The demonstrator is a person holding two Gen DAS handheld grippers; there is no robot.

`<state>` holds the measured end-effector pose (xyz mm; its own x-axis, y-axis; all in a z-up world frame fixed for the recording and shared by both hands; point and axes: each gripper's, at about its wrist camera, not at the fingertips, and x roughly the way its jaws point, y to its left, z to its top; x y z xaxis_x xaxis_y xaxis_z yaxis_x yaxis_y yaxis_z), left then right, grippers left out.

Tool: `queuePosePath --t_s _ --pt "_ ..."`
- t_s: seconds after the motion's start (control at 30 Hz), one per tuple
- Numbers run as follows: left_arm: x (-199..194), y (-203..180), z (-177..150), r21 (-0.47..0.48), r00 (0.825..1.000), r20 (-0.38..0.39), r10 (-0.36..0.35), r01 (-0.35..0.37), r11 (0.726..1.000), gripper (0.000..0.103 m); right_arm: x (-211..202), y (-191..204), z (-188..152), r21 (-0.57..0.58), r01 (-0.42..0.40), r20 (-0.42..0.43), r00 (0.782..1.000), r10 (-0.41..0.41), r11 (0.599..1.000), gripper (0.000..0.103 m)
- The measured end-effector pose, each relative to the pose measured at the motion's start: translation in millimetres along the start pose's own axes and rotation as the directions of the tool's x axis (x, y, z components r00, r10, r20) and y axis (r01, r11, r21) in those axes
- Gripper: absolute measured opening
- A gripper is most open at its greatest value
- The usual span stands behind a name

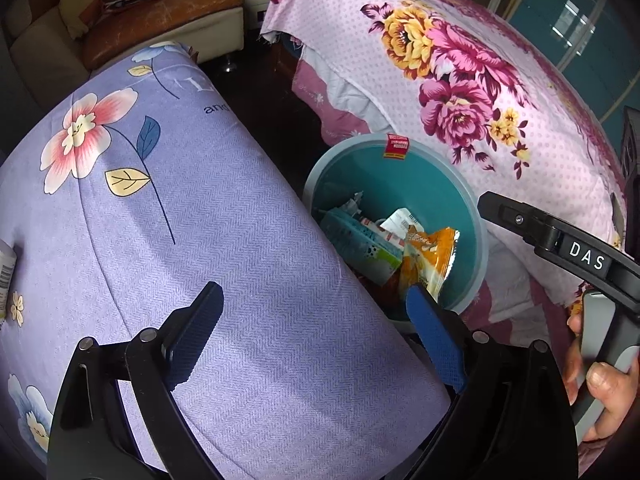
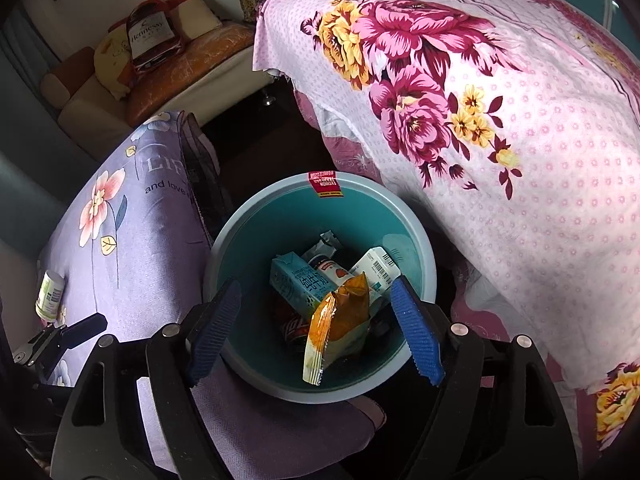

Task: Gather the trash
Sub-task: 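Open the left gripper to drop the carton while the right gripper drops the snack bag, then move both open grippers back to the remaining trash on the bed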

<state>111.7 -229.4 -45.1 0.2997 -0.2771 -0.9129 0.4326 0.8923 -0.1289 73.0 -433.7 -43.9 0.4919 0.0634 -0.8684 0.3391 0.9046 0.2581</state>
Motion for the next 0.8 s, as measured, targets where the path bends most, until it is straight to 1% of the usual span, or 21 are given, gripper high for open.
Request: queuePosePath --t_s 0.03,0.27,0.33,0.63,0.8 --pt "-0.7 3.0 -1.2 -0.007 1.0 -0.001 -0.002 0.002 1.0 0.093 1.1 1.8 -0.5 0.002 -0.003 -0.009 1.0 0.003 1.0 0.078" --pt "-8.6 23.2 -9.0 -0.047 1.0 0.005 -0.011 0.011 0.999 0.093 1.6 23.0 -6.9 -0.027 0.008 -0.036 0.999 -0.009 1.0 0.079" --pt "-11.6 29.7 -11.2 -0.063 1.0 0.009 -0.017 0.017 0.998 0.093 0.8 30.5 -8.5 -0.042 0.02 -0.037 0.999 -0.022 0.999 0.084" --pt "-27.7 61.5 -26.1 -0.122 0.999 0.03 -0.023 0.026 0.992 0.093 -1.9 66.4 -15.6 -0.105 0.024 -0.057 0.998 -0.03 0.994 0.084" --pt "-37.6 84.1 -34.3 -0.162 0.999 0.048 -0.021 0.029 0.986 0.093 -5.1 91.0 -16.6 -0.13 -0.002 -0.073 0.997 -0.008 0.992 0.084"
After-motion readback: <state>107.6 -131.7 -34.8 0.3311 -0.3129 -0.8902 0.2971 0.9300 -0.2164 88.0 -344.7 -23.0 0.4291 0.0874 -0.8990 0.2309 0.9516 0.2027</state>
